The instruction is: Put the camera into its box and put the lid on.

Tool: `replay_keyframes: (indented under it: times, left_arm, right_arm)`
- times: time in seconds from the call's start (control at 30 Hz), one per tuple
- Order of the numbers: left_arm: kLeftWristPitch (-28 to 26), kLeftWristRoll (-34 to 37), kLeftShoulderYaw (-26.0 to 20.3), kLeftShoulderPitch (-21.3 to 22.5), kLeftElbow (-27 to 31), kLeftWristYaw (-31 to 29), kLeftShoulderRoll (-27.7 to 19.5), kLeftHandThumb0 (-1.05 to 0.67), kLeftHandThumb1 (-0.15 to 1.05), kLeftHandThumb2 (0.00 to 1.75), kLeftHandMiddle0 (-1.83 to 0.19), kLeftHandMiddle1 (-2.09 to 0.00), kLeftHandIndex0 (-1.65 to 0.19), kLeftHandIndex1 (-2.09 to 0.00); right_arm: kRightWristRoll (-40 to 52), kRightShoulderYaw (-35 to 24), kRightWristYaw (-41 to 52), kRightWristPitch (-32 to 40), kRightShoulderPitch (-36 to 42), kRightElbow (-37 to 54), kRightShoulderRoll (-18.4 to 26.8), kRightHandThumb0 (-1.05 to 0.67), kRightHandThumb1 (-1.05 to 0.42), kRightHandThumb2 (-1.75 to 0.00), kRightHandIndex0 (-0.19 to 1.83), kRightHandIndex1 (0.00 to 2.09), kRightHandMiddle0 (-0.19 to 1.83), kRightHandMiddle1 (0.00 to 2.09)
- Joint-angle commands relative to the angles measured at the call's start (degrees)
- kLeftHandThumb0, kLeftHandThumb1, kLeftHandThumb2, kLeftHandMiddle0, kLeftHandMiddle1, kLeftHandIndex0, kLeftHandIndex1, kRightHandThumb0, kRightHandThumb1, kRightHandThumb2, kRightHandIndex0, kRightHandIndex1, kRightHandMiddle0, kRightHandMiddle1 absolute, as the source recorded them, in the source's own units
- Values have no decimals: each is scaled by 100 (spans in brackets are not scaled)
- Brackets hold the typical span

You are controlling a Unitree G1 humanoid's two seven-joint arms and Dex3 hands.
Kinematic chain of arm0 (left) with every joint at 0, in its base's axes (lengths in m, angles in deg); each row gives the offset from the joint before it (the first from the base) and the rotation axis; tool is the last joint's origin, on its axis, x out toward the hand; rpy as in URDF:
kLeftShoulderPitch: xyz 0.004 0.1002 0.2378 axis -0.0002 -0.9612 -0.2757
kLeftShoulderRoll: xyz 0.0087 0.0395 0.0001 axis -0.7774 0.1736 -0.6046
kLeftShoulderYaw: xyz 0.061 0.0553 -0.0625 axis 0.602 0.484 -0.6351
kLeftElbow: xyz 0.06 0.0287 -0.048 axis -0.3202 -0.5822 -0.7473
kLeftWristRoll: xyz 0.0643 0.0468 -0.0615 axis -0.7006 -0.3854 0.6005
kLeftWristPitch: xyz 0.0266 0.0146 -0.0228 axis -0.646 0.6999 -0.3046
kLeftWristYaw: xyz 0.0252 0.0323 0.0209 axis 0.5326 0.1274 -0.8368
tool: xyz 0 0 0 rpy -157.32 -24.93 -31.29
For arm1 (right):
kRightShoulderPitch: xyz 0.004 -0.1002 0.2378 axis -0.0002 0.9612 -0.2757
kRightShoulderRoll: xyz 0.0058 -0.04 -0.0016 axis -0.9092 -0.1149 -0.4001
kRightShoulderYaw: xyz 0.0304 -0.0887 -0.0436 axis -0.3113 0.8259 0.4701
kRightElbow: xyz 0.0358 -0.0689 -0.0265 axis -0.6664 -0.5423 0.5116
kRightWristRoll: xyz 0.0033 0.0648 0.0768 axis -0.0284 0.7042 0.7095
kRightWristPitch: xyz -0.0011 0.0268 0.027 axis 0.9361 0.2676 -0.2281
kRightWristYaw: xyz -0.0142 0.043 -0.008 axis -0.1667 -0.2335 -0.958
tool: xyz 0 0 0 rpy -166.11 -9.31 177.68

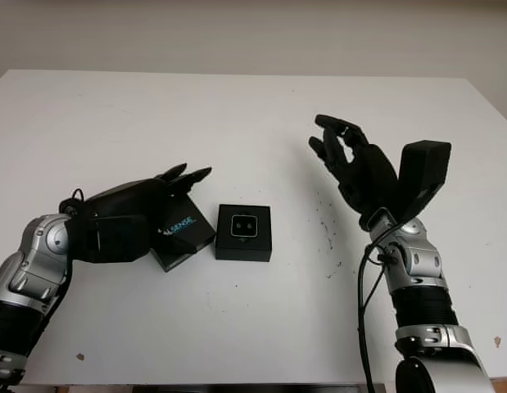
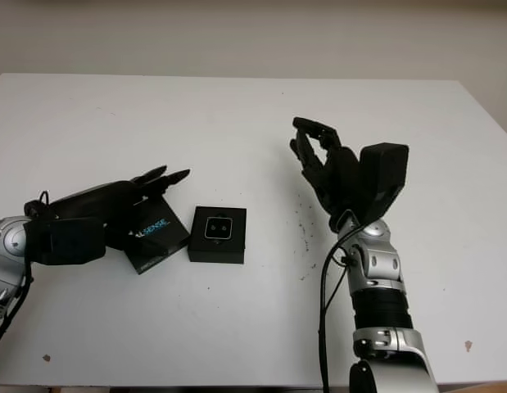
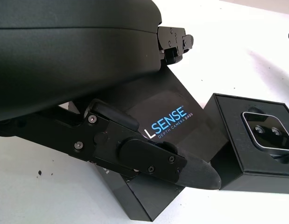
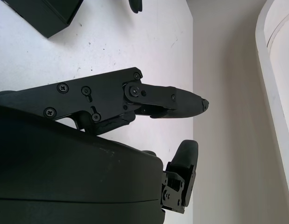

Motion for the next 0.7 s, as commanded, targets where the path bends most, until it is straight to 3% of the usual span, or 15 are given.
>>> replay_keyframes:
  times: [0.0, 0.33, 0.5, 0.67]
  left_arm:
    - [79, 34, 82, -57, -1, -60, -15, -78, 88, 5, 9, -5, 11, -5]
    - [322, 6, -41, -121, 132, 95, -83, -87, 96, 8, 9, -5, 13, -5]
    - [-80, -255, -141, -102, 427, 372, -108, -87, 104, 9, 11, -5, 16, -5]
    - [-408, -552, -482, -264, 962, 1129, -31, -82, 105, 25, 12, -5, 15, -5]
  right_arm:
    - [-33, -8, -25, 12, -11, 4, 49, -56, -105, -43, 14, 31, -19, 131]
    - [-115, 20, -84, 70, 0, 1, 15, -54, -105, -43, 18, 28, -19, 140]
    - [-82, -2, -124, 132, 15, 35, -12, -54, -105, -40, 20, 27, -19, 150]
    - [-145, 70, -49, 90, 50, 34, 37, -55, -105, -39, 22, 27, -17, 185]
